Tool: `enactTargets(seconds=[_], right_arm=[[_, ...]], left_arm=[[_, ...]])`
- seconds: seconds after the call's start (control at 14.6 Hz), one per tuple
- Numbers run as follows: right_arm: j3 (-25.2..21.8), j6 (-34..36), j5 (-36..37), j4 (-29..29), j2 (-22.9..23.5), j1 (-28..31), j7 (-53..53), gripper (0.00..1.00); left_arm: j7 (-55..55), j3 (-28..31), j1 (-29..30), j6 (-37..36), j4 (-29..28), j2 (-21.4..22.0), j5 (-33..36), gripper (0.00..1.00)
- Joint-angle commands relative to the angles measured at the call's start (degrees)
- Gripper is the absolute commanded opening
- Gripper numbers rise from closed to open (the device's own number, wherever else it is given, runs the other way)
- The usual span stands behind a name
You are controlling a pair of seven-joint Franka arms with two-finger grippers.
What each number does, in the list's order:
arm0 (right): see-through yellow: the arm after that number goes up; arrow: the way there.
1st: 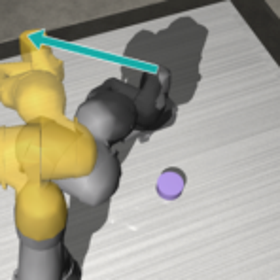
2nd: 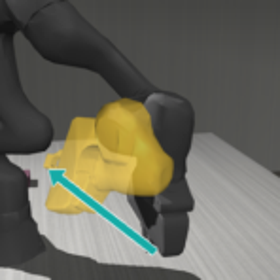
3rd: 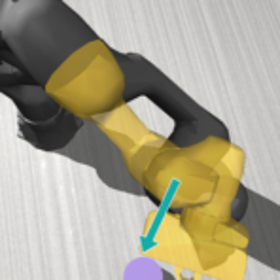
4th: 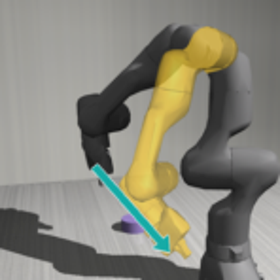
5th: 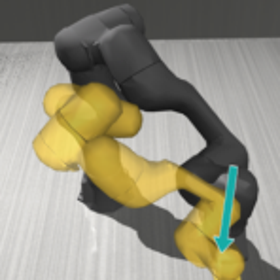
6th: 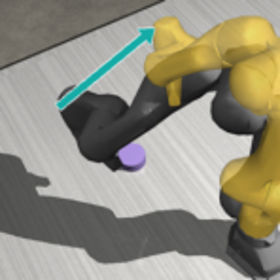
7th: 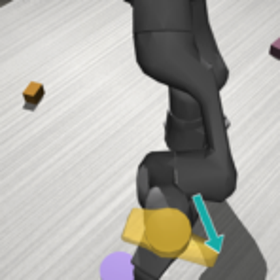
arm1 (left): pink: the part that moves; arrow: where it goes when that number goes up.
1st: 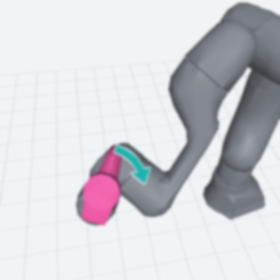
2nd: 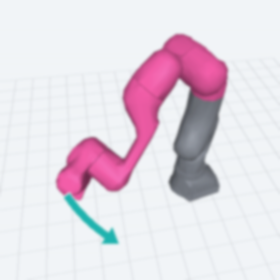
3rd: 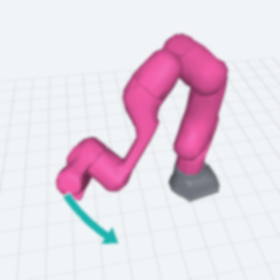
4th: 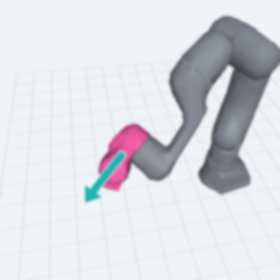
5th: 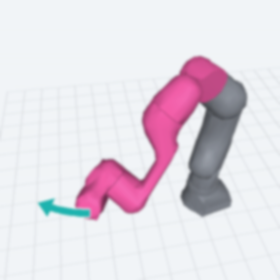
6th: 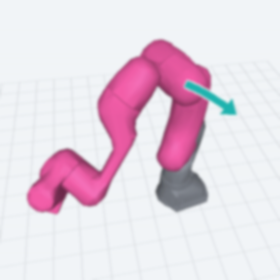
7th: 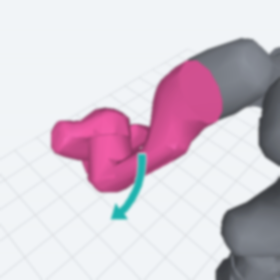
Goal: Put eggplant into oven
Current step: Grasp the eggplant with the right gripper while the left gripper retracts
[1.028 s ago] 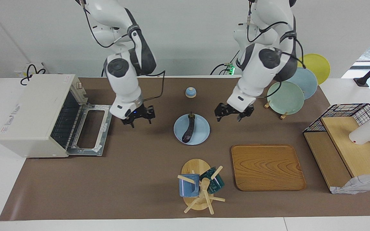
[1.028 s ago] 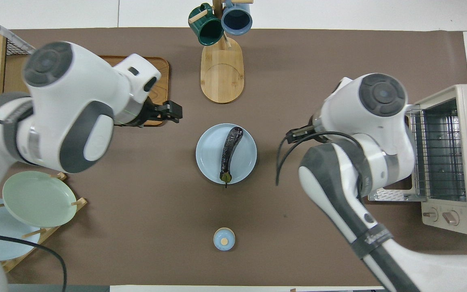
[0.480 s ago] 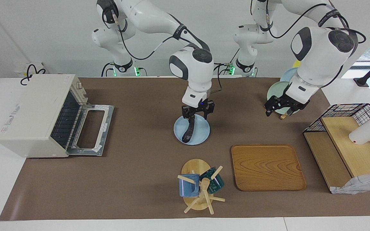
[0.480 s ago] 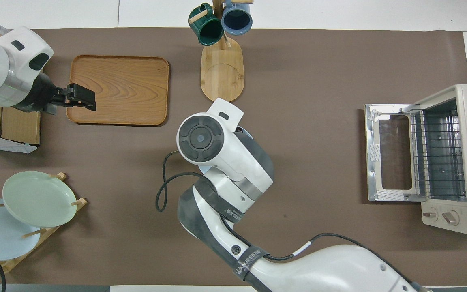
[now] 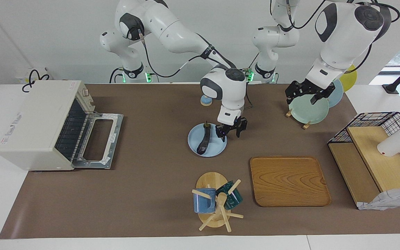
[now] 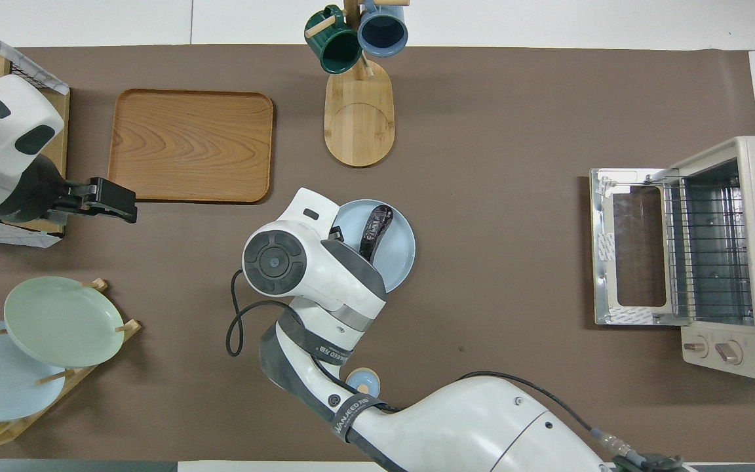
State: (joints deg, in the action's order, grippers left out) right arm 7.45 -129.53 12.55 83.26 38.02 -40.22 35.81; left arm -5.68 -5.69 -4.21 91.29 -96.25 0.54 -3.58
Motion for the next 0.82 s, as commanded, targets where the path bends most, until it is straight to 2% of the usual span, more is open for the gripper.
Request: enactTargets(seconds=[0.0, 0.07, 0.41, 0.69, 0.75], right_arm=[[-0.06, 0.76, 2.73, 0.14, 0.04, -0.29, 1.36, 0.42], [-0.06, 0.77, 3.18, 0.67, 0.04, -0.21, 1.45, 0.32], [-0.15, 2.0, 3.36, 2.43, -0.4, -0.38, 1.8, 0.32], [-0.15, 2.0, 3.44, 2.43, -0.4, -0.38, 1.89, 0.33], [-0.24, 2.35, 3.44, 2.34, -0.49, -0.38, 1.72, 0.18]], left_arm=[[0.85, 0.33, -0.18, -1.46, -2.45, 2.88, 1.12, 1.0], [0.85, 0.42, -0.09, -2.51, -2.27, 3.06, 1.21, 1.0], [0.85, 1.74, -0.09, -5.42, -1.31, 4.11, 2.53, 1.0], [0.85, 2.0, -0.09, -6.12, 3.25, 2.8, 2.35, 1.0], [0.85, 2.0, -0.18, -6.3, 3.52, 2.53, 2.35, 1.0]])
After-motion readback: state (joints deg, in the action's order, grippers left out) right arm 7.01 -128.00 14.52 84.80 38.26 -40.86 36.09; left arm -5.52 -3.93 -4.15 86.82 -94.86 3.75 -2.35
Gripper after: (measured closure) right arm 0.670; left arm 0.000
